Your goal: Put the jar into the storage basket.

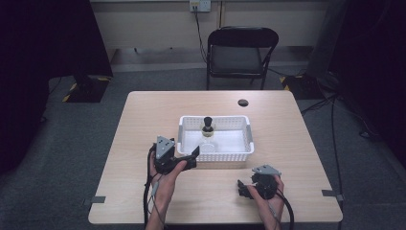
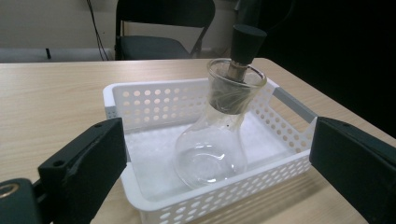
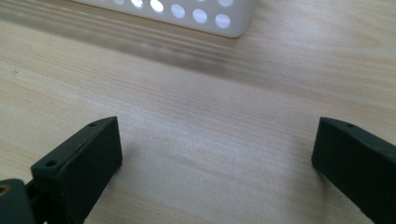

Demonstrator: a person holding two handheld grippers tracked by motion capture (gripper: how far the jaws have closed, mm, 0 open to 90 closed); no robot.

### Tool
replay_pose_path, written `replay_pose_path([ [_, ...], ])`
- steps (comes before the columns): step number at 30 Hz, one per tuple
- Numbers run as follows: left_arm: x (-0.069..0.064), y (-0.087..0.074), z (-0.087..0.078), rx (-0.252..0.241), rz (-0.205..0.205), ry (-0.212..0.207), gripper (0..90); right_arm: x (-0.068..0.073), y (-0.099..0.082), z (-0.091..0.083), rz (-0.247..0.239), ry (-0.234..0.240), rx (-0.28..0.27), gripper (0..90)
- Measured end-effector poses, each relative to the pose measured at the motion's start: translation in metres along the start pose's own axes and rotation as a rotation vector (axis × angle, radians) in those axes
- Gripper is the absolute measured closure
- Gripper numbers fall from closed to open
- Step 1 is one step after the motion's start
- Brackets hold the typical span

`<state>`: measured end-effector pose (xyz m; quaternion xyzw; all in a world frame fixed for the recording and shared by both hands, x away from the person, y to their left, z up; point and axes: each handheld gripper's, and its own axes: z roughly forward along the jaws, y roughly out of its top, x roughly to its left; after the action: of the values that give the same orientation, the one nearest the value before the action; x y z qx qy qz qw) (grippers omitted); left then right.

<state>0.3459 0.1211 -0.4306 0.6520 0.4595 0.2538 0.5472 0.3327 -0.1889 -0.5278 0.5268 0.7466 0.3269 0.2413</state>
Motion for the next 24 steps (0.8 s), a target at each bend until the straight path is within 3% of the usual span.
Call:
replay_pose_path([
  [4,-0.002,-0.001,-0.008,-0.009,-0.008,-0.022,3.6,0.0,0.0,0.0,0.0,0.0,0.0,0.6],
  [13,-0.007,-0.01,-0.021,-0.003,-0.027,-0.024,3.6,0.0,0.0,0.0,0.0,0.0,0.0,0.6],
  [19,-0.014,-0.019,-0.03,-0.018,0.0,-0.018,3.6,0.0,0.0,0.0,0.0,0.0,0.0,0.6],
  [24,-0.014,-0.03,-0.03,0.009,0.015,-0.007,3.6,0.0,0.0,0.0,0.0,0.0,0.0,0.6],
])
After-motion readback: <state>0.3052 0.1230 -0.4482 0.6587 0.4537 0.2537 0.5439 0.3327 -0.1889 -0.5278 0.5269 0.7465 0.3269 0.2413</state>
